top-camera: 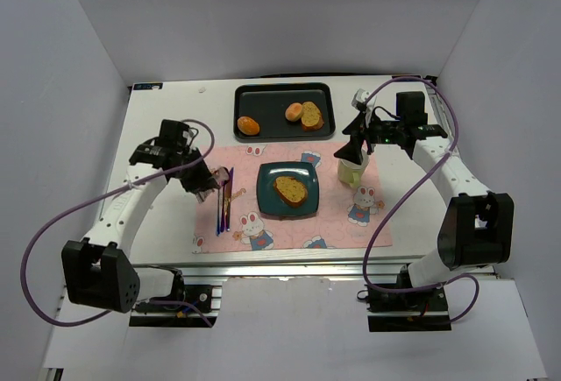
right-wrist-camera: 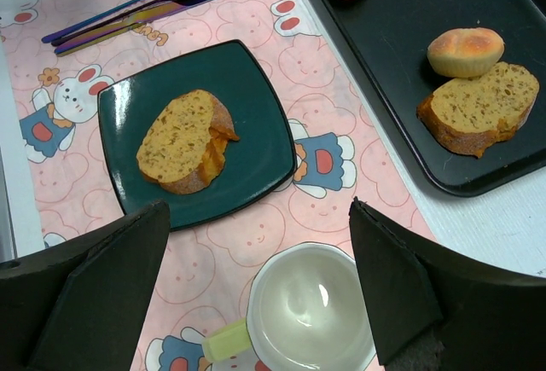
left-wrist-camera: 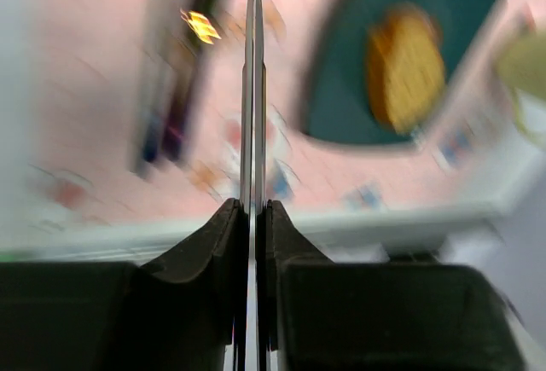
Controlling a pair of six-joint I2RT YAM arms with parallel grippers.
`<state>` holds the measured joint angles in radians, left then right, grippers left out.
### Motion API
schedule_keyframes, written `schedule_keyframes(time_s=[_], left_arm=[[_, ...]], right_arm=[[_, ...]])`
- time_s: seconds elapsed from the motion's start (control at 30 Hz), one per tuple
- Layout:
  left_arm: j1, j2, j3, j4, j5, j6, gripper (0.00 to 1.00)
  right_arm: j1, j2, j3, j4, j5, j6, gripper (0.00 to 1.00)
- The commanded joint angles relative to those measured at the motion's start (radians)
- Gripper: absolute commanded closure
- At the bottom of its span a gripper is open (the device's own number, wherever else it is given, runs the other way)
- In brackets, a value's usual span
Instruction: Place the bread
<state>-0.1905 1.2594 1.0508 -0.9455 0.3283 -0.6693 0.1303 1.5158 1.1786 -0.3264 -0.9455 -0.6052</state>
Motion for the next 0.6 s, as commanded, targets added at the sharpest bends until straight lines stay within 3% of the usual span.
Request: schedule_keyframes(time_s=[0.0, 0.1, 0.2, 0.23, 0.27, 0.37, 0.57], left_arm=[[0.033, -0.008, 0.113, 0.009, -0.435, 0.147, 1.00], [0.040, -0.049, 0.042, 0.241, -0.647, 0.322, 1.00], [0.063, -0.104, -0.142, 0.541, -0.681, 0.580, 1.00], [0.084, -0.103, -0.184, 0.601, -0.667, 0.670, 1.00], [0.156, -0.086, -0.217, 0.691, -0.556, 0.722, 1.00], [0.296, 0.032, -0.317, 0.821, -0.392, 0.787, 1.00], [0.359, 0.156, -0.373, 0.990, -0.299, 0.861, 1.00]], right_arm=[[-0.003, -0.029, -0.005, 0.007, -0.032, -0.002, 0.11], [-0.001, -0.031, -0.007, 0.004, -0.036, -0.008, 0.11], [-0.001, -0.026, 0.013, -0.020, -0.041, -0.034, 0.11], [-0.001, -0.025, 0.019, -0.026, -0.041, -0.042, 0.11], [-0.003, -0.025, 0.024, -0.031, -0.041, -0.047, 0.11], [0.000, -0.026, 0.032, -0.027, -0.049, -0.045, 0.11], [-0.001, -0.046, 0.023, -0.026, -0.042, -0.044, 0.11]])
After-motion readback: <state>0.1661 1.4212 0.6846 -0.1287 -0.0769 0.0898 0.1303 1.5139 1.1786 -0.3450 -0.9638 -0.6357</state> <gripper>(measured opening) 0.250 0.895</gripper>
